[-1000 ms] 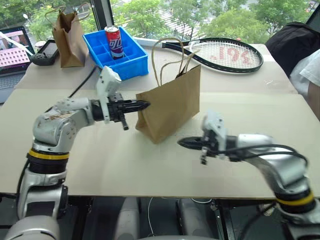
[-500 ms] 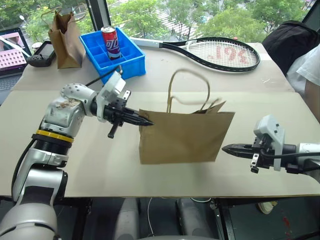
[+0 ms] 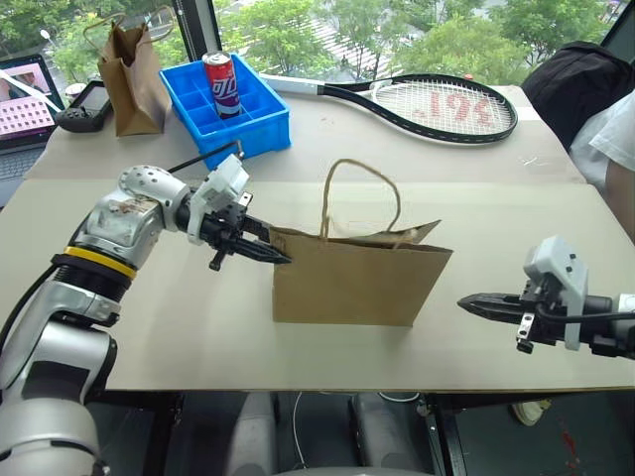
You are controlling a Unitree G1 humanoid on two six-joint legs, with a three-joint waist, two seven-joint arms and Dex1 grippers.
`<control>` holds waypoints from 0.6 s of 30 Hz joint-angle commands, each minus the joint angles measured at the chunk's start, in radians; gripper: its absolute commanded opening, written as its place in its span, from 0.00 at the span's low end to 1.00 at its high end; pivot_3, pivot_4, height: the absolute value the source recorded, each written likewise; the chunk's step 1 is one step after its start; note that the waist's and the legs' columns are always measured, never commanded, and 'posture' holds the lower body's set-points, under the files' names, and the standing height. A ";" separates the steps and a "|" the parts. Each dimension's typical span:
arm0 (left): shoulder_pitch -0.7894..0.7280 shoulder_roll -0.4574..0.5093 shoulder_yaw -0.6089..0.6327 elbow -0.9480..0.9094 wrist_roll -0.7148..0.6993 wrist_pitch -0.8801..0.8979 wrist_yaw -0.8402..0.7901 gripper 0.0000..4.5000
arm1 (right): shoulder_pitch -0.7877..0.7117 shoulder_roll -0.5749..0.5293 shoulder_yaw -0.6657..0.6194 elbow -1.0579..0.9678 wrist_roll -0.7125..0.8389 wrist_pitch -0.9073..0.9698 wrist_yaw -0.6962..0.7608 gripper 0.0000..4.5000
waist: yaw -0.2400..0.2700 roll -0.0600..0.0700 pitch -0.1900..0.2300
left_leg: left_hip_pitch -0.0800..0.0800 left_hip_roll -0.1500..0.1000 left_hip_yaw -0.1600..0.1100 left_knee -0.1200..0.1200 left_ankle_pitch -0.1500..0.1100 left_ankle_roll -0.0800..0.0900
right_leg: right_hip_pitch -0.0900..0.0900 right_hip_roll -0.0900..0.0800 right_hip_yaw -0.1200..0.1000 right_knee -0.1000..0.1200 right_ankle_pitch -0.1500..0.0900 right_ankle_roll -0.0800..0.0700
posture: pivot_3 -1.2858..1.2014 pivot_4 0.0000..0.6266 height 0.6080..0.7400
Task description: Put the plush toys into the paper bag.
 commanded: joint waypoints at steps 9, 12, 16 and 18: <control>0.293 0.197 0.469 -0.232 -0.247 0.407 0.060 0.99 | -0.011 0.076 -0.091 0.094 0.025 -0.133 0.035 0.00 | -0.005 0.000 0.000 | 0.001 0.001 0.000 0.000 0.000 0.000 | 0.000 0.000 0.000 0.001 0.000 0.000 | 0.52 0.24 0.36; 0.449 0.160 0.639 -0.287 -0.248 0.395 0.223 0.99 | -0.003 0.159 -0.141 0.087 0.054 -0.162 -0.007 0.00 | -0.002 0.001 0.000 | 0.001 0.001 0.000 0.000 0.000 0.000 | 0.000 0.000 0.000 0.002 0.000 -0.001 | 0.52 0.24 0.36; 0.682 0.108 0.749 -0.412 -0.177 0.402 0.440 0.99 | 0.042 0.259 -0.179 0.068 0.062 -0.174 -0.092 0.00 | 0.003 0.000 0.000 | 0.001 0.002 0.000 0.001 0.000 0.000 | 0.000 0.000 0.000 0.002 0.000 -0.001 | 0.52 0.24 0.36; 0.774 0.047 0.776 -0.459 -0.133 0.366 0.538 1.00 | 0.064 0.296 -0.169 0.056 0.057 -0.178 -0.124 0.06 | 0.005 0.001 0.000 | 0.002 0.001 0.001 0.001 0.000 0.000 | 0.001 -0.001 0.000 0.000 0.000 -0.001 | 0.52 0.24 0.36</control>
